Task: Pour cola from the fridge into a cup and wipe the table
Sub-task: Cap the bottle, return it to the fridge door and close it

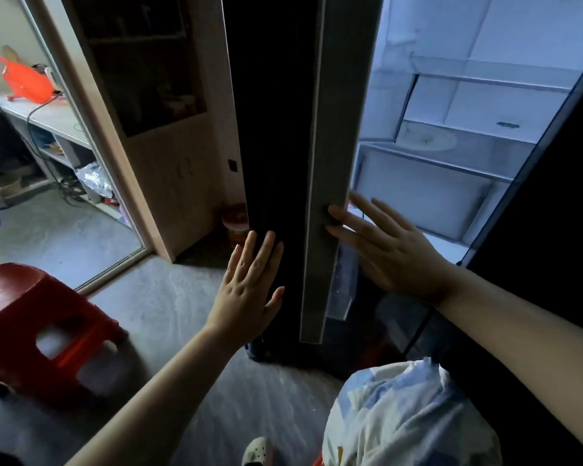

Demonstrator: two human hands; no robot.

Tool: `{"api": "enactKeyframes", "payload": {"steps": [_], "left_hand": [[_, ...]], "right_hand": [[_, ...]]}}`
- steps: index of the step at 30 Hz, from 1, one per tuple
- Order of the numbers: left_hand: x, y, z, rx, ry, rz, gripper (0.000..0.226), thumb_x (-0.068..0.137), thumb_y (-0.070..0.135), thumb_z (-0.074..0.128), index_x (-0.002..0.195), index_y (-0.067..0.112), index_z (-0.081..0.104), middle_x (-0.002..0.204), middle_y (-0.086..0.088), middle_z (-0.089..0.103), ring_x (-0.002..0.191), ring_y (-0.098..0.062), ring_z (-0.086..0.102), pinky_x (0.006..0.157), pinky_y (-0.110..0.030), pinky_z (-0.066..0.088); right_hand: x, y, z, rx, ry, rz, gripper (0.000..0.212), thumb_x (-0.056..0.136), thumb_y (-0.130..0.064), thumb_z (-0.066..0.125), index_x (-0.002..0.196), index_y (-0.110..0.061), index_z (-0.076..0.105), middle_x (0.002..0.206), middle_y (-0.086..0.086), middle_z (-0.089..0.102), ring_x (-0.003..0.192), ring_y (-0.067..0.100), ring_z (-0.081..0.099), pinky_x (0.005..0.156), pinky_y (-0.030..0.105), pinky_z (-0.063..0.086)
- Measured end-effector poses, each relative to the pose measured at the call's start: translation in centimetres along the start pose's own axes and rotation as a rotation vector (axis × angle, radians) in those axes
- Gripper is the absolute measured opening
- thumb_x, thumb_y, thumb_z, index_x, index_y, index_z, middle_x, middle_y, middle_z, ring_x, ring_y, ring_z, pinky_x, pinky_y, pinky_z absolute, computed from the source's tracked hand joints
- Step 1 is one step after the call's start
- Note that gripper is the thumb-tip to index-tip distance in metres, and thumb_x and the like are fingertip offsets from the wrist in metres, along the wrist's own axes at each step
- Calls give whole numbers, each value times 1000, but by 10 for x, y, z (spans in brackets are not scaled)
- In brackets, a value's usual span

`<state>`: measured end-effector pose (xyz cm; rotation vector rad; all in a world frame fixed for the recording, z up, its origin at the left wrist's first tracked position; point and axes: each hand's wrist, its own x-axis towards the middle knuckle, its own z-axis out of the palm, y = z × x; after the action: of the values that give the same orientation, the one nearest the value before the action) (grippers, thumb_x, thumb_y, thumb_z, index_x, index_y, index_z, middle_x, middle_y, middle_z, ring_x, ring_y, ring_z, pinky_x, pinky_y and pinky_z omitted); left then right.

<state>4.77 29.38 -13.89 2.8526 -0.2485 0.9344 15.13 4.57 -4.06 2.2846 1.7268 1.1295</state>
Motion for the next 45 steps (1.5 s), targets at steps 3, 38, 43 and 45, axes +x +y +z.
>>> {"api": "enactKeyframes", "payload": {"steps": [3,38,43,45], "left_hand": [[7,26,13,4,39,68,74,92,36,45,153,16,9,162,8,-10,150,-21,-6,122,-38,-1],[240,180,99,-76,-245,266,85,96,38,43,143,30,-28,152,-3,-35,141,-27,-33,118,-45,-13],[273,196,127,-42,-214,268,92,89,38,57,150,32,-12,160,-10,-12,145,-33,-15,115,-60,8],[281,205,137,-11,-181,233,98,76,43,72,151,28,11,160,-18,13,144,-39,6,108,-63,24]], "right_hand": [[-23,-4,-12,21,58,149,47,90,-13,39,136,-10,44,149,10,30,141,35,26,113,47,28],[-95,154,-42,-741,-360,660,71,95,-33,35,149,3,4,158,18,1,146,31,1,119,44,15],[-102,195,-33,-760,-436,714,78,96,-42,31,147,6,-3,157,21,-6,146,32,-4,120,42,9],[-105,207,-27,-756,-472,717,81,96,-44,33,147,6,-5,156,22,-9,145,33,-6,120,42,7]]}}
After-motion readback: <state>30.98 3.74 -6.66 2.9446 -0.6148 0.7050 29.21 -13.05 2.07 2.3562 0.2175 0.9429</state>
